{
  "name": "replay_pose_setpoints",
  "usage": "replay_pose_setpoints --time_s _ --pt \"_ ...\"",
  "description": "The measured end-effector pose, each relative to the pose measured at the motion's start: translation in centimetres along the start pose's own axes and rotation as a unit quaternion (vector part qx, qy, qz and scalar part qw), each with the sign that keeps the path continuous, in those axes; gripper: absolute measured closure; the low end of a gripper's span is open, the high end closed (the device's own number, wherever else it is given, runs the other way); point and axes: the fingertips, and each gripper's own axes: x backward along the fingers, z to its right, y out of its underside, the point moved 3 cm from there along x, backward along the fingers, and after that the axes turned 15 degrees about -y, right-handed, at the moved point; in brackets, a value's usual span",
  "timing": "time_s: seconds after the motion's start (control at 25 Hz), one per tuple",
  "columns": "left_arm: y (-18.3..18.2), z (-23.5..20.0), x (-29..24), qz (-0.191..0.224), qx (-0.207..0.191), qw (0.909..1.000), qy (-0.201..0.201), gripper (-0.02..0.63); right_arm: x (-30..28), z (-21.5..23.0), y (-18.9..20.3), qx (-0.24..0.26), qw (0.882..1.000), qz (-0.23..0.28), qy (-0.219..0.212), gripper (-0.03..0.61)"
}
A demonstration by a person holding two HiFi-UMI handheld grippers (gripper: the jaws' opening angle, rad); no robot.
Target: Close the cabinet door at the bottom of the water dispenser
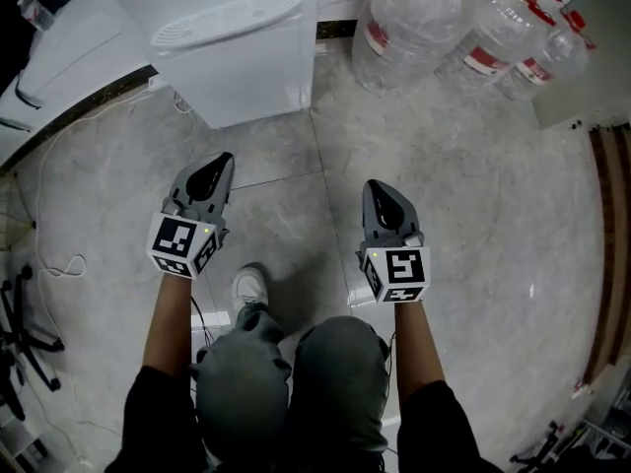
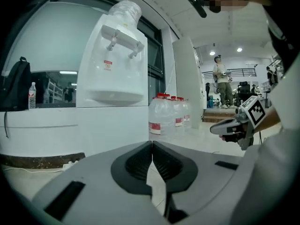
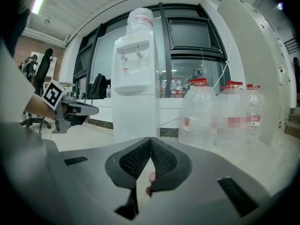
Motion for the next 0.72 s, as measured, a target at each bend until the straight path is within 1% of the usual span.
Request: replay_pose_setpoints --time_s 0.08,0.2,0.28,0.36,0.48,0.6,0.72 --pt "0.2 -0.8 1.4 -0.001 0.004 0.9999 -0.011 0.597 -0.7 -1.0 -0.6 0.009 1.000 -0.004 -0.012 0.565" --pt "0.3 -2.3 2.9 -0.007 0.020 0.9993 -0.032 0.598 -1.8 -2.2 -2.2 0.017 0.999 -0.003 -0.028 0.565" --pt "0.0 -3.4 3.5 -0.013 0.024 0.9988 -0.040 0.598 -2.4 -2.8 -3.4 0.018 0.999 -0.002 -0.033 0.565" --pt "-0.7 -4.3 4.1 -0.019 0.031 0.9983 -0.045 0.598 -2.7 -3.4 -4.4 0.020 0.999 -0.011 -0.037 0.566" --pt "-2.5 -5.2 5.3 -0.028 0.046 0.9974 -0.048 0.598 -2.4 -4.0 -6.3 0.016 0.999 -0.028 -0.040 0.566" --pt "-4.9 -5.8 6.4 -0.039 0.052 0.9967 -0.048 0.599 -1.9 -4.9 -9.8 0.011 0.999 -0.023 -0.041 0.566" --pt "-8.0 -6.4 8.0 -0.048 0.061 0.9957 -0.050 0.600 -0.7 -5.9 -13.6 0.015 0.999 -0.029 -0.038 0.565"
